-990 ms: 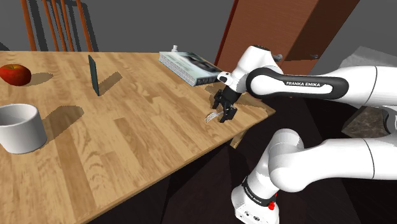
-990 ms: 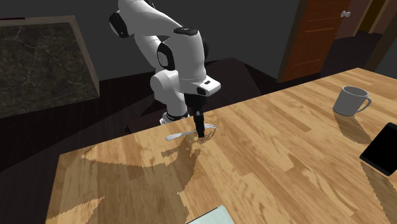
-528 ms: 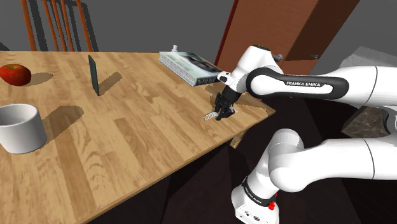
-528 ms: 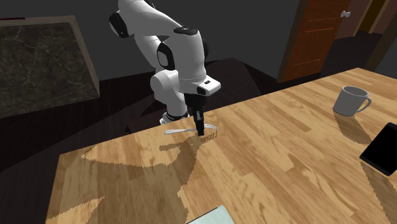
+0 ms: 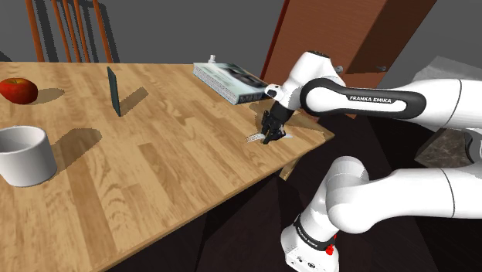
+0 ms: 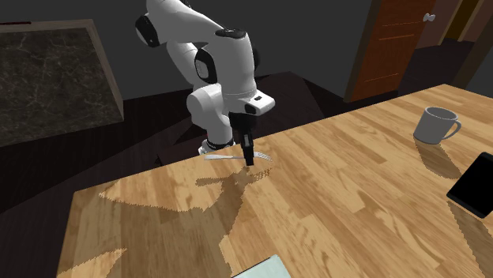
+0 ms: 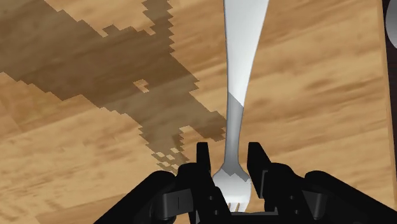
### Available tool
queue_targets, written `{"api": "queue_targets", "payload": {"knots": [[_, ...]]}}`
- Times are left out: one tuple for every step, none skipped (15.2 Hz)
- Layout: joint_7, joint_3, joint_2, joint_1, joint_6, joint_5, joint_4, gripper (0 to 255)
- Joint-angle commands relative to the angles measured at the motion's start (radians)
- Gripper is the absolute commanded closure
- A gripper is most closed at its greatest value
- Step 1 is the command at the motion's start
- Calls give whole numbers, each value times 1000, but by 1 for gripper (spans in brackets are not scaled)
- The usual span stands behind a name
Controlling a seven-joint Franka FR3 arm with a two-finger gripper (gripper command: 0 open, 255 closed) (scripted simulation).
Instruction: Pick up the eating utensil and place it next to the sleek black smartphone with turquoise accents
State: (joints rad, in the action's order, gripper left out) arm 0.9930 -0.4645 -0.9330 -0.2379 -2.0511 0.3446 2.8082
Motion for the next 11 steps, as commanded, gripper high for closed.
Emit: {"api": "queue_targets", "payload": {"knots": [[1, 9, -9, -3, 31, -9, -21, 255], [1, 14, -13, -5, 45, -13, -33, 255], [1, 19, -15, -7, 59, -18, -45, 255], [0, 24, -18, -9, 74, -22, -57, 255], [0, 28, -20, -11, 88, -27, -69, 255], [0, 33, -22, -13, 101, -31, -81, 255], [0, 37, -23, -15, 115, -35, -93, 255], [0, 42, -24, -17, 128, -40, -106, 255], [0, 46, -25, -19, 142, -44, -118, 255], [0, 50, -25, -21, 155, -48, -131, 255], [0, 54, -25, -23, 168, -52, -144, 255]]}}
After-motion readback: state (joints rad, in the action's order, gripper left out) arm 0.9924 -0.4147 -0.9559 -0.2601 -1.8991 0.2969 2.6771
